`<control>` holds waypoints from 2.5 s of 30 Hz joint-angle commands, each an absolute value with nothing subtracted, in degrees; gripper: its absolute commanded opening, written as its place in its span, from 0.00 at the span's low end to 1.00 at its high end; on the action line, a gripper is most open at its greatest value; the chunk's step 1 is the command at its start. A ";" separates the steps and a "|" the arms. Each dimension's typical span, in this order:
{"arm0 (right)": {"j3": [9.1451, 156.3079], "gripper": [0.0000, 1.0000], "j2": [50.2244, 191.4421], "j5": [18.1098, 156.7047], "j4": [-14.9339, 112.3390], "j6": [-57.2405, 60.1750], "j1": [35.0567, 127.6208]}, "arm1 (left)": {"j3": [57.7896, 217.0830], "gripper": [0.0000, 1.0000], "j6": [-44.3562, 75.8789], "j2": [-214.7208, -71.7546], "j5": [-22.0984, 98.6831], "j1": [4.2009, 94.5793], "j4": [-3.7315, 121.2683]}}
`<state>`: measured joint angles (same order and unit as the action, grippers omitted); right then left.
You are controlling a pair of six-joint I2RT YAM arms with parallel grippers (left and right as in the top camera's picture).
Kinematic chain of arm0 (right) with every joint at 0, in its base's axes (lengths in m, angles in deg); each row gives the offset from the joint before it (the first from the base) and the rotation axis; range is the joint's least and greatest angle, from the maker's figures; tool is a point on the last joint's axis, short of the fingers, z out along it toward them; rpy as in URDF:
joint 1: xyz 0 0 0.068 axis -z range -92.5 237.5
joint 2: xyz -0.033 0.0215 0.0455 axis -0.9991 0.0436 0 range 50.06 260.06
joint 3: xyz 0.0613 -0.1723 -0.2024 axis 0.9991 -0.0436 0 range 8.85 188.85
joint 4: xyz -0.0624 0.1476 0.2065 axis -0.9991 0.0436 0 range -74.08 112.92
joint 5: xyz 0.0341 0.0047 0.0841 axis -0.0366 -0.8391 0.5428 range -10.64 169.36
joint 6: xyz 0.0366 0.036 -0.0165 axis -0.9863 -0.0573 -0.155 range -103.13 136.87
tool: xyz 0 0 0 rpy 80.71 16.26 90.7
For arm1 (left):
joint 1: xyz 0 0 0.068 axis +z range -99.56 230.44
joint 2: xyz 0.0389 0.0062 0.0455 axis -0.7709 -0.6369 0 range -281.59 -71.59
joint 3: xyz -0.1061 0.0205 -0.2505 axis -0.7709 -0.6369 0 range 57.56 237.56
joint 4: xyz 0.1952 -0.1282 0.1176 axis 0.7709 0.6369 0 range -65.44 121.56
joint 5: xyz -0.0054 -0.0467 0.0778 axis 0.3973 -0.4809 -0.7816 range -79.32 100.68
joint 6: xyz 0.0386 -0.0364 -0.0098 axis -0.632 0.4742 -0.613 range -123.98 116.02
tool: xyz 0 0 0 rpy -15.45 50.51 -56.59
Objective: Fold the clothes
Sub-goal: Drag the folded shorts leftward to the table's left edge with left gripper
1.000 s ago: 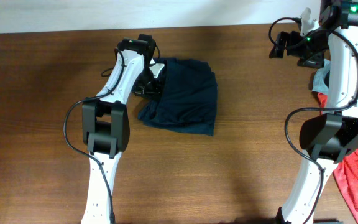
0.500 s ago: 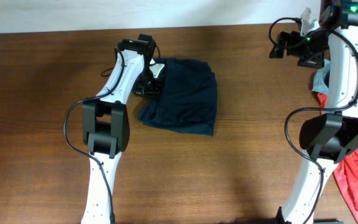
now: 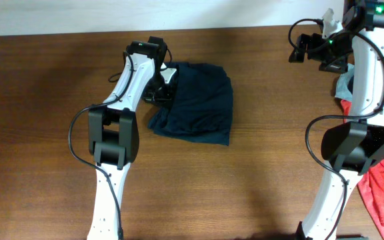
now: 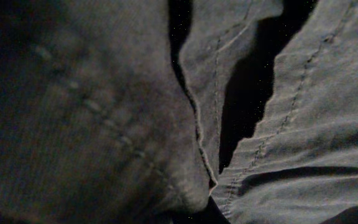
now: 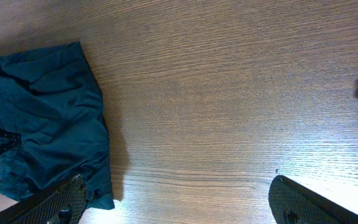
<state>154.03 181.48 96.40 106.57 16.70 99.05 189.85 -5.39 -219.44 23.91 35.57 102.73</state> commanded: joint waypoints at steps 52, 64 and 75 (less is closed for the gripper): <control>154.12 0.98 181.52 96.51 106.55 16.59 99.16 | 193.54 0.01 6.72 -212.14 29.20 49.97 96.09; 154.12 0.99 181.52 96.51 106.57 16.57 99.16 | 193.54 0.01 19.90 -208.54 31.95 65.44 89.51; 154.12 0.98 181.52 96.51 106.57 16.57 99.16 | 193.52 0.01 26.88 -208.56 31.93 80.15 87.26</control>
<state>154.03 181.48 96.40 106.57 16.68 99.05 192.43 23.97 -211.40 30.84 77.71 88.18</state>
